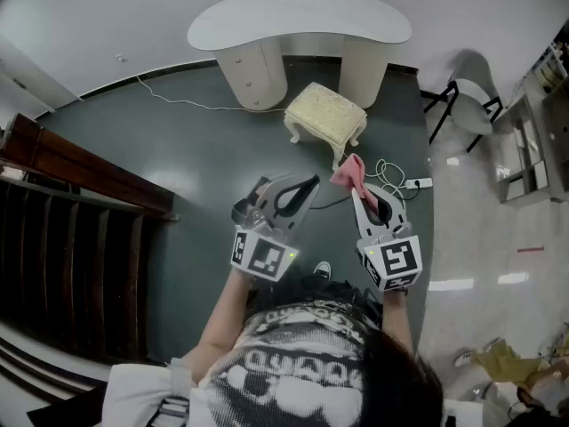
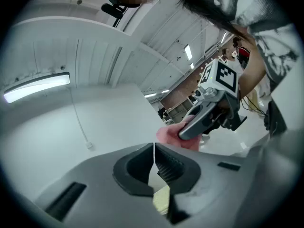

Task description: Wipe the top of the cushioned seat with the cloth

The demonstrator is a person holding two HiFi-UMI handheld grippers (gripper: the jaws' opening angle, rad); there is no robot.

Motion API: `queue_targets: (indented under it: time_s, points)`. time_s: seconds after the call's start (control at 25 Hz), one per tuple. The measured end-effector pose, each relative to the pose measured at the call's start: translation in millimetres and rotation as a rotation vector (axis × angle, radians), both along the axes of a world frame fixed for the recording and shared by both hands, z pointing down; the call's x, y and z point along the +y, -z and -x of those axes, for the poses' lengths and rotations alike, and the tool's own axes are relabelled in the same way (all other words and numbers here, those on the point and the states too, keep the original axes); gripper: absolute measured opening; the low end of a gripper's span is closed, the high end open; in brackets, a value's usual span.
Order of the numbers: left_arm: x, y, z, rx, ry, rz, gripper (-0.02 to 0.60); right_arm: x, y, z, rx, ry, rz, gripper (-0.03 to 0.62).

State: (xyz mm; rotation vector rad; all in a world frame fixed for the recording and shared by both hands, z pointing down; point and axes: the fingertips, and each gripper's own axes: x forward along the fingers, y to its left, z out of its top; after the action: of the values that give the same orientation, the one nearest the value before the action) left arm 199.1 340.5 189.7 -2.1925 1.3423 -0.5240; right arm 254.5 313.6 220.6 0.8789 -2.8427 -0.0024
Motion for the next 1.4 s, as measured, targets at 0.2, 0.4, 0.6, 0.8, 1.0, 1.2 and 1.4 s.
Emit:
queue_targets:
  time_s: [0.2, 0.4, 0.6, 0.8, 1.0, 1.2, 1.4]
  points:
    - [-5.0, -5.3, -1.7, 0.009, 0.006, 0.006, 0.006, -7.3, -5.1, -3.0, -0.014, -0.003, 0.008, 0.011]
    - [-10.4, -7.1, -8.3, 0.026, 0.019, 0.018, 0.006, -17.4, -9.2, -13.2, -0.034, -0.003, 0.033, 0.011]
    - [-15.8, -11.2, 2.1, 0.025, 0.041, 0.027, 0.006, -24.5, -14.8, -4.7, -0.038, 0.013, 0.050, 0.011]
    - [-35.6, -12.8, 24.6, 0.016, 0.038, 0.030, 0.006, -43.9, -16.0, 20.2, -0.046, 0.023, 0.063, 0.011]
    - [-67.4, -19.8, 63.9, 0.003, 0.007, 0.027, 0.008, -72.7, -25.6, 56.5, -0.040, -0.001, 0.078, 0.011]
    - [-113.7, -33.3, 116.9, -0.012, -0.075, 0.054, 0.008, -112.5, -35.3, 104.3, -0.031, -0.090, 0.106, 0.011]
    - [-151.6, -37.3, 170.0, -0.028, -0.202, 0.080, 0.006, -147.4, -38.5, 159.7, -0.027, -0.202, 0.125, 0.011]
